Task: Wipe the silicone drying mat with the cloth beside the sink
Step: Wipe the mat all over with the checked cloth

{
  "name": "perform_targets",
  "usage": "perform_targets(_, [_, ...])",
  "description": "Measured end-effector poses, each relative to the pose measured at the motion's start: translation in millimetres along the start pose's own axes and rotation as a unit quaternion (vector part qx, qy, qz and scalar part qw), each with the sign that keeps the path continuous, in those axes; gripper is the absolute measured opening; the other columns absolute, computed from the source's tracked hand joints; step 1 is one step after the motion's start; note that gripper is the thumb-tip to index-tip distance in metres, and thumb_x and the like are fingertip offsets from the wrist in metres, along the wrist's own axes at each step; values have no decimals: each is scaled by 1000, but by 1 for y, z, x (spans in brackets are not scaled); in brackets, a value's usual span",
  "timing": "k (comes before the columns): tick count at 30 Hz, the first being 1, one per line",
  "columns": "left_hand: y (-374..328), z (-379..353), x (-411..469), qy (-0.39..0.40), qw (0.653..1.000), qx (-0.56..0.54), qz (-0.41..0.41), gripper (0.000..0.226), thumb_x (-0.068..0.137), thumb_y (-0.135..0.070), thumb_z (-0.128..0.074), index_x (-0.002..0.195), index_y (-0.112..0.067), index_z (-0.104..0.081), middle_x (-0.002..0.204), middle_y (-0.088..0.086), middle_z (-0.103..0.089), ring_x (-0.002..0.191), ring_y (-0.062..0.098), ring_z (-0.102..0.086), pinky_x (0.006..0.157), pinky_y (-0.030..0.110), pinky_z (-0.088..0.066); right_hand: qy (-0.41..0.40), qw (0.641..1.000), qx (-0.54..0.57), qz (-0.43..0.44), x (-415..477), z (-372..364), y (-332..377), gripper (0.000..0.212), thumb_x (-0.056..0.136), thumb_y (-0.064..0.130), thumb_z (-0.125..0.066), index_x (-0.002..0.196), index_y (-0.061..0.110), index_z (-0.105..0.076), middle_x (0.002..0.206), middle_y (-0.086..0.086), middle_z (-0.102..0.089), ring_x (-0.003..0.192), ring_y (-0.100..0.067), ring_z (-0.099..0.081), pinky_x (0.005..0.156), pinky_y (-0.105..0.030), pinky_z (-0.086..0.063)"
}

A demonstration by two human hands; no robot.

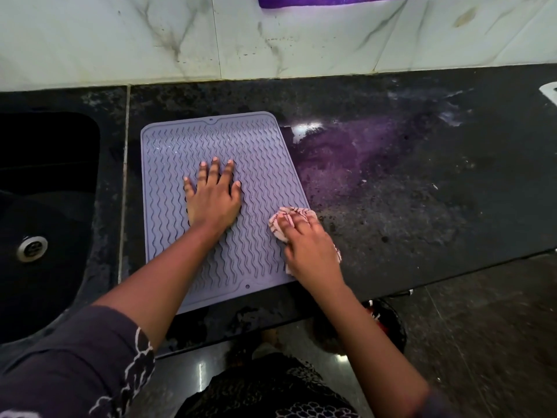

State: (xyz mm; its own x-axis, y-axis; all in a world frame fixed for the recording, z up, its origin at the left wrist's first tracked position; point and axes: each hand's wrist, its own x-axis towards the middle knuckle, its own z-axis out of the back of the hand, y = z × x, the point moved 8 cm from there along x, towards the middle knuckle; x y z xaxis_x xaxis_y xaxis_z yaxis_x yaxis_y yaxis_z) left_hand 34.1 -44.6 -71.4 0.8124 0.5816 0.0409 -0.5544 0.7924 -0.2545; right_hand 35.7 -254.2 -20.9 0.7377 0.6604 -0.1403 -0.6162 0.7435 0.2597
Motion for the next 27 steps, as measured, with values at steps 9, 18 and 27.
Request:
perform_targets(9, [-1, 0, -1, 0, 1000, 4, 0, 58, 93, -51, -15, 148, -30, -12, 158, 4, -14, 145, 25, -6, 113, 54, 0, 31, 998, -17, -53, -65, -28, 5, 56, 90, 26, -42, 143, 18, -27, 146, -12, -35, 130, -34, -29, 104, -46, -34])
perform_targets(18, [0, 0, 0, 0, 1000, 5, 0, 57, 94, -50, -16, 148, -31, -12, 158, 3, -13, 146, 24, -4, 112, 53, 1, 43, 997, -48, -34, -73, -25, -5, 54, 93, 25, -39, 144, 19, -23, 150, -9, -29, 136, -28, -24, 109, -43, -28])
perform_targets(27, [-2, 1, -1, 2, 1000, 3, 1, 57, 94, -50, -17, 148, -30, -11, 158, 3, -13, 145, 24, -5, 112, 53, 1, 115, 993, 36, 14, -49, -8, 31, 31, 90, 29, -49, 120, 26, -56, 116, -4, -61, 100, -22, -55, 86, -35, -43])
